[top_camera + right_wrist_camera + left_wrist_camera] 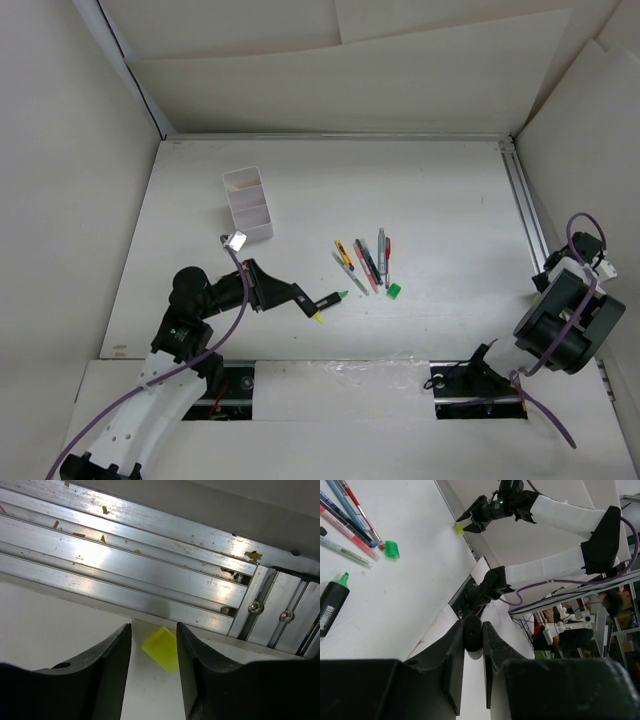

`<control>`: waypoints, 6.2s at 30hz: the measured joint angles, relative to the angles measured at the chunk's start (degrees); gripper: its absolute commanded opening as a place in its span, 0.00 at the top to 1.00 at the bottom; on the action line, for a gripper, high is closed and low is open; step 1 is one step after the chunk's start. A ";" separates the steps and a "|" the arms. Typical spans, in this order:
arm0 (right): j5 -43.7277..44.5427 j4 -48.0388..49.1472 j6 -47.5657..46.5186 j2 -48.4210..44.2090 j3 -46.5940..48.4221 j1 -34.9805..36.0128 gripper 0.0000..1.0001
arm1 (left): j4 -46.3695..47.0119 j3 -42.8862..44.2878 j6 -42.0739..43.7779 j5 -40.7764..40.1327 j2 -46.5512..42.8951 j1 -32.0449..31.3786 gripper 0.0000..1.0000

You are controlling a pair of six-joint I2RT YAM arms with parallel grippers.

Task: Sort the stationery into containers
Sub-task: Move the pen cap to the center of the board.

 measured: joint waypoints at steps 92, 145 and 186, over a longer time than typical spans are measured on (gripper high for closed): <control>3.26 -3.13 -4.61 1.29 3.54 11.74 0.51 | -4.33 -0.26 1.11 -0.98 -4.17 0.00 1.00; 5.79 -11.06 -1.99 3.04 6.03 21.35 0.82 | -9.51 2.12 2.82 -2.05 -7.52 0.00 1.00; 8.85 -9.70 4.57 -1.97 1.62 18.40 0.22 | -13.55 5.09 4.92 -2.01 -8.37 0.00 1.00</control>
